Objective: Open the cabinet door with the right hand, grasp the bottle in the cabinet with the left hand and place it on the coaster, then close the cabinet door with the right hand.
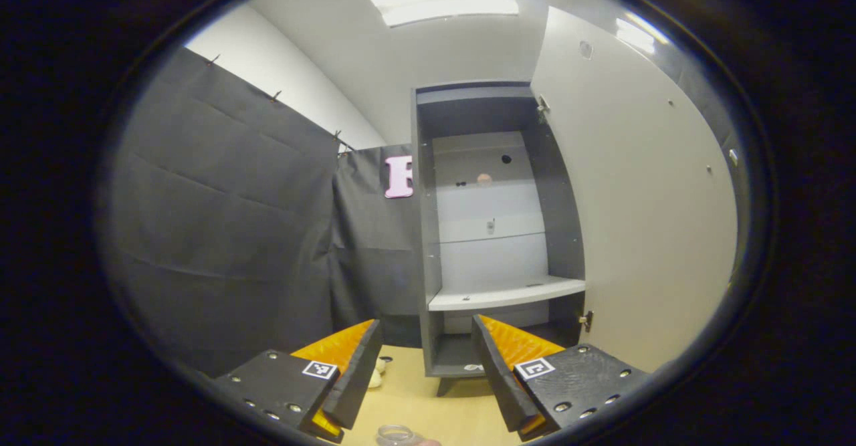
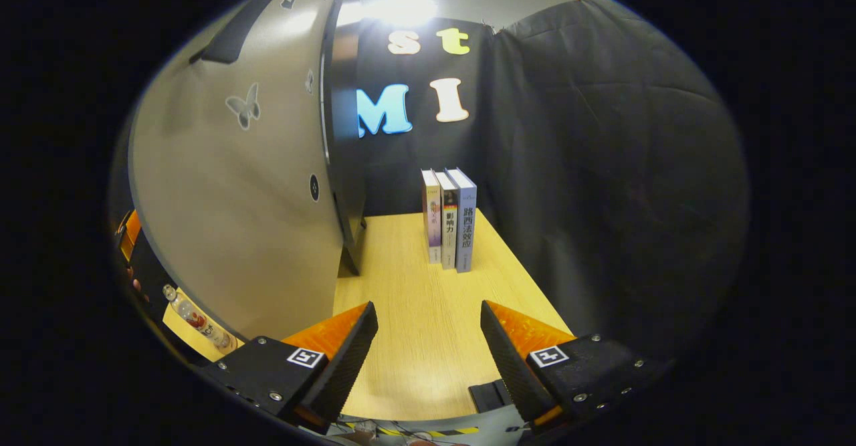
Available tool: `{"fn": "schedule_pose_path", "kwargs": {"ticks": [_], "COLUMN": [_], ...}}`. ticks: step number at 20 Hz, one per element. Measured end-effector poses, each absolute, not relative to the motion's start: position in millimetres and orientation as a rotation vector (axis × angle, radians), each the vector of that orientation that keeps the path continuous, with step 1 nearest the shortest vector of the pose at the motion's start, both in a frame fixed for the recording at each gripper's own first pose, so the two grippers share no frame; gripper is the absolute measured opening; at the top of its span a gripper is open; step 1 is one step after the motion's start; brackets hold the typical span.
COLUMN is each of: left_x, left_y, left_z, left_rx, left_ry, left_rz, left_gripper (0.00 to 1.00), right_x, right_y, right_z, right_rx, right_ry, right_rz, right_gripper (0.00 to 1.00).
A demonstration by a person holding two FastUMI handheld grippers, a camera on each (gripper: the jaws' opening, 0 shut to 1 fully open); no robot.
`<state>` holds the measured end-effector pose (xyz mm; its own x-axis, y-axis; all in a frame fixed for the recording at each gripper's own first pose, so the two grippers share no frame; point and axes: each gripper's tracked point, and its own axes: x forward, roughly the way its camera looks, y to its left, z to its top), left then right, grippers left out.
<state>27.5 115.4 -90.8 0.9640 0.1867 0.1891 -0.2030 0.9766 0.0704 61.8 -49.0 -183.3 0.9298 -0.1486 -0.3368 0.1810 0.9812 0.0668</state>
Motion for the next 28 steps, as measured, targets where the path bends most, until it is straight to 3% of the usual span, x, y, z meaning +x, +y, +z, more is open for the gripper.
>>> {"fn": "schedule_pose_path", "kwargs": {"ticks": [9,15,19,28], "left_x": [31.7,39.4,55.9,97.5], "left_y": [82.3,59.9,69.8,97.9], "left_z": [-32.6,-28.5,-27.5,-24.1], "left_rx": [0.155,0.125,0.096,0.056], "left_ry": [-0.088,0.002,0.040,0.020], "left_rz": [0.101,-0.057,-0.100,-0.166], "left_gripper": [0.79,0.80,0.81,0.80], "right_x": [85.9,84.3,78.8,62.5], "right_y": [-54.5,-54.8,-54.6,-32.7], "right_z": [-76.1,-8.7,5.8,8.6], "right_rx": [0.085,0.133,0.063,0.087], "right_ry": [0.112,-0.004,-0.051,-0.067], "right_rz": [-0.117,-0.168,-0.230,-0.388], "right_gripper": [0.95,0.95,0.89,0.91]}}
